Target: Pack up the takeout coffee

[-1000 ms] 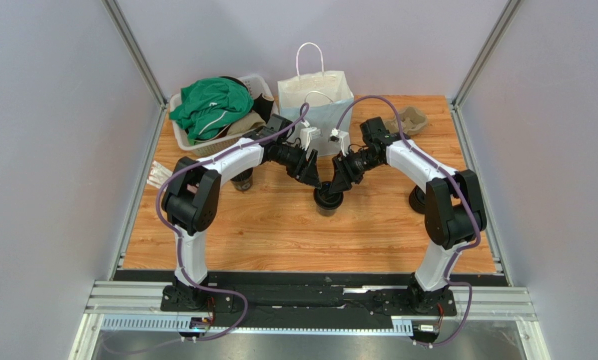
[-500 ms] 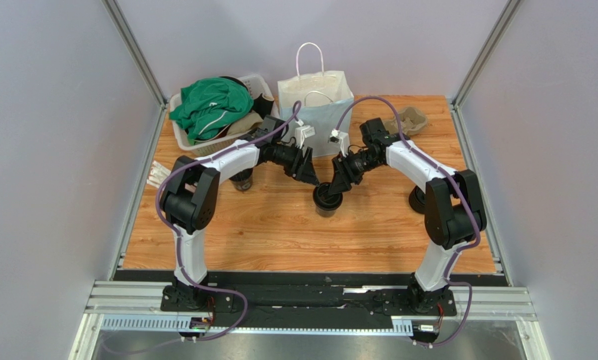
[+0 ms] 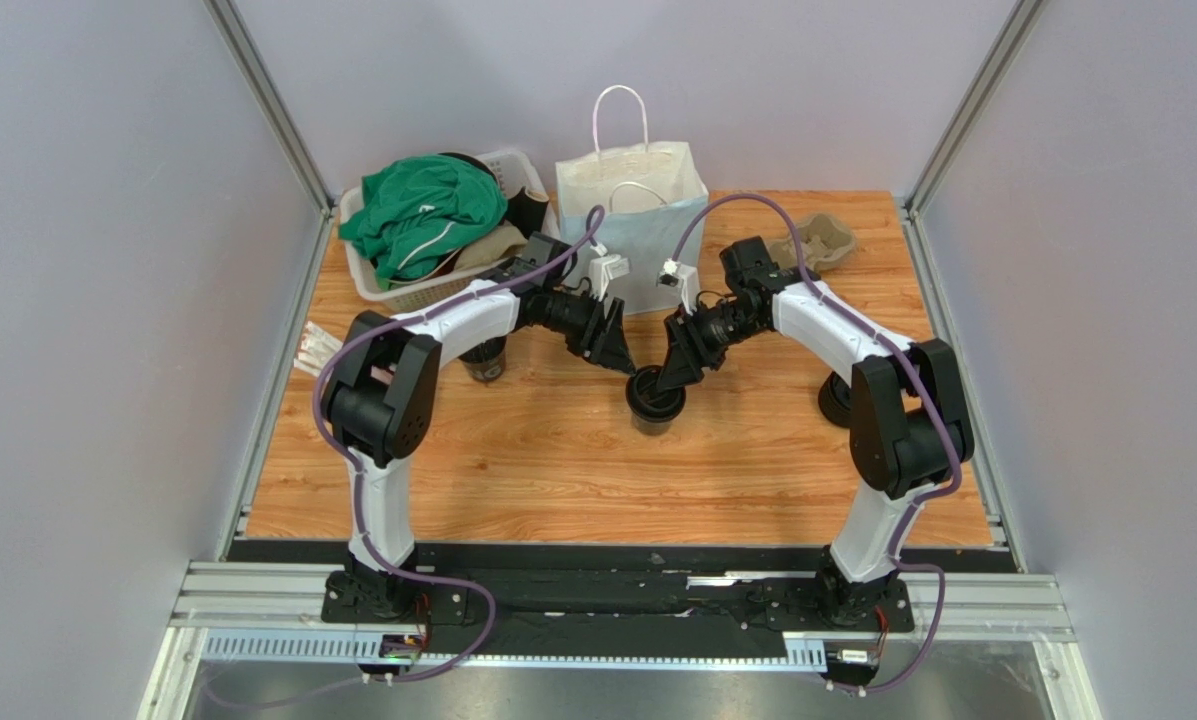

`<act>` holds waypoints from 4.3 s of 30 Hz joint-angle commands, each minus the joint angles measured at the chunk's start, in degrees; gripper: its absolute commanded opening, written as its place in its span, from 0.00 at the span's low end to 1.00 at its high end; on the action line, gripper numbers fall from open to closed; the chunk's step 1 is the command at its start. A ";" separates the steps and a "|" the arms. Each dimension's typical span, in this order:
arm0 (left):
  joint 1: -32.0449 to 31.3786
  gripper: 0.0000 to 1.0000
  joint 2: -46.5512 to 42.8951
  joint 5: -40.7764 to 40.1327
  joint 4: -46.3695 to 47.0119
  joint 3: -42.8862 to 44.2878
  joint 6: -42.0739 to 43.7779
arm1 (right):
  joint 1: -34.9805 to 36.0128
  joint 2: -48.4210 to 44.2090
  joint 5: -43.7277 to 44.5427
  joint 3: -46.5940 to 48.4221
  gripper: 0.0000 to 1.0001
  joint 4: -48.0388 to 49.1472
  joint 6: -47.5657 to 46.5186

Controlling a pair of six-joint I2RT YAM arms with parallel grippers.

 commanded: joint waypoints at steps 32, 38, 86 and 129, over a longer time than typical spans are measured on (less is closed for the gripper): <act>-2.75 0.49 5.99 -16.98 -13.04 3.91 8.97 | 1.47 3.22 11.14 -5.39 0.48 -1.01 -5.08; -2.93 0.49 6.17 -19.35 -13.92 4.35 9.32 | 1.56 3.48 13.42 -3.99 0.48 -3.20 -3.50; 0.51 0.74 -10.62 -2.21 -8.64 2.33 6.07 | 3.14 6.30 17.38 3.31 0.48 -8.75 -7.19; -2.84 0.79 -10.71 -2.83 8.05 -9.19 -5.97 | 3.05 3.04 18.78 -1.70 0.48 -1.36 -1.83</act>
